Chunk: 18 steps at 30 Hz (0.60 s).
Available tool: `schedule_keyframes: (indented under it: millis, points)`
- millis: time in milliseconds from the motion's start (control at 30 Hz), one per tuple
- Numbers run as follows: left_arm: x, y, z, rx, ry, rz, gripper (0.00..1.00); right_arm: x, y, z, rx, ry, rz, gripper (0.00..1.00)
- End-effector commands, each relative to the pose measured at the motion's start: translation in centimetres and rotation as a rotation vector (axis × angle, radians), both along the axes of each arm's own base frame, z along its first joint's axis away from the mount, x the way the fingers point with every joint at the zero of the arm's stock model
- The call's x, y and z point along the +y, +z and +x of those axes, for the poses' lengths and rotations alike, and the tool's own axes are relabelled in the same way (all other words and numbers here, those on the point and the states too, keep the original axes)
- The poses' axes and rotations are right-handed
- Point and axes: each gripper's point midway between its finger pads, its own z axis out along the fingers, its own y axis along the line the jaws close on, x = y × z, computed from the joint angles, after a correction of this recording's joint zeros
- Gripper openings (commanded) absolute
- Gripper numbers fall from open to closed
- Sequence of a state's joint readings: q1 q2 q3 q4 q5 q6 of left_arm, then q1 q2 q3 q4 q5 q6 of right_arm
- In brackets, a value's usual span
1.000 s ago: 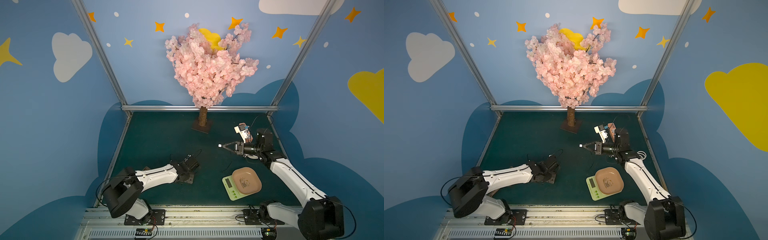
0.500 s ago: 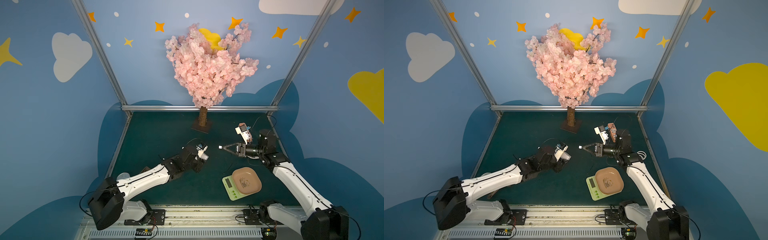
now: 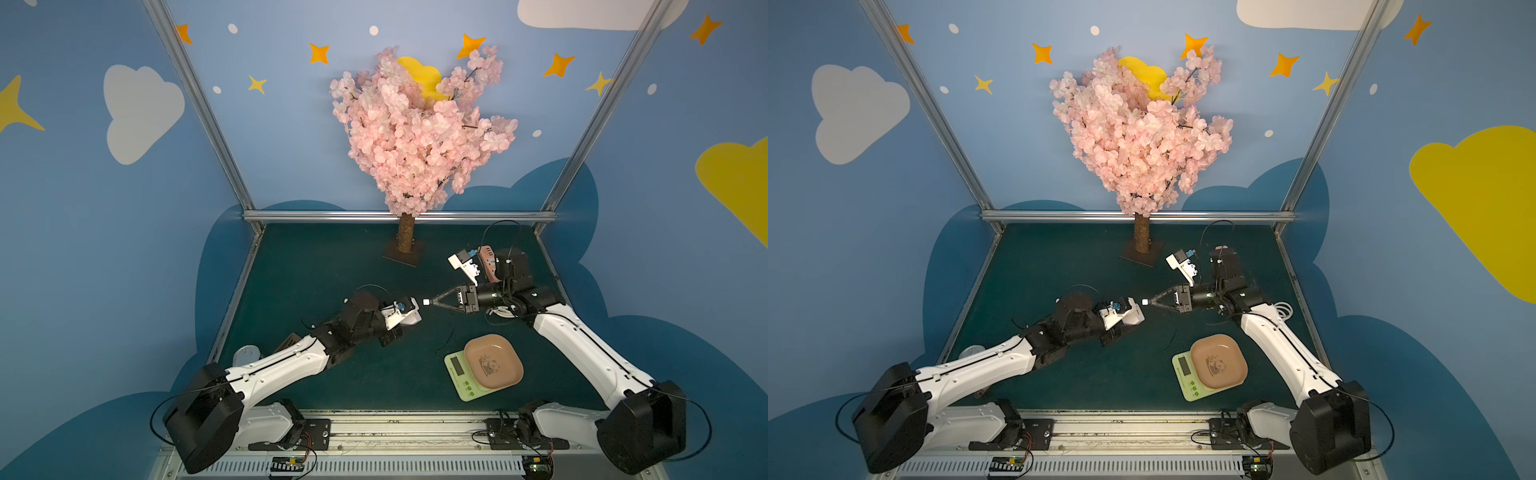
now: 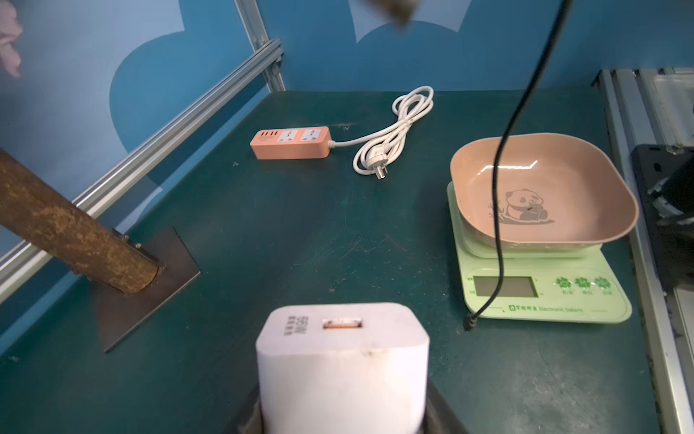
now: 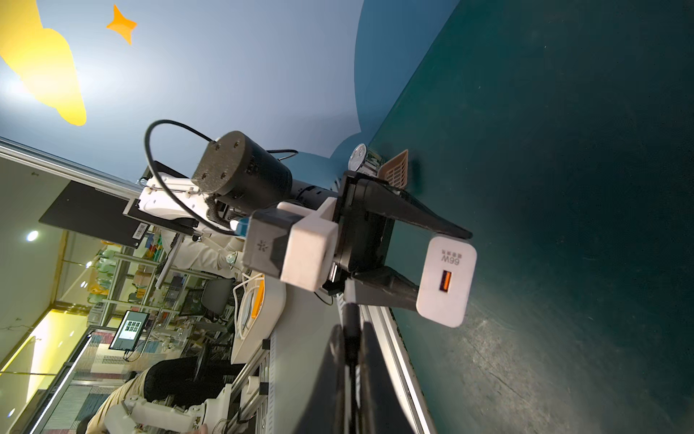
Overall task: Charge the electronic scale
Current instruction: Insert the charging cable into the plug.
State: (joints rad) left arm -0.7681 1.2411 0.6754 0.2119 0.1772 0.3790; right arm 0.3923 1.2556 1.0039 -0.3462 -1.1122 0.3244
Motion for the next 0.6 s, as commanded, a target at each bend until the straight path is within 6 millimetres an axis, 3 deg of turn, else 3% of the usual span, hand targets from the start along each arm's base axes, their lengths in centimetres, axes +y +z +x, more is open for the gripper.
schedule_keyframes:
  millis: [0, 567]
  points:
    - [-0.6, 2.4, -1.0, -0.161, -0.123, -0.024, 0.33, 0.2, -0.1, -0.4, -0.019, 0.022, -0.033, 0.00]
    - [-0.2, 3.1, -1.1, -0.224, -0.131, 0.003, 0.34, 1.3, -3.5, -0.9, -0.032, 0.045, -0.204, 0.00]
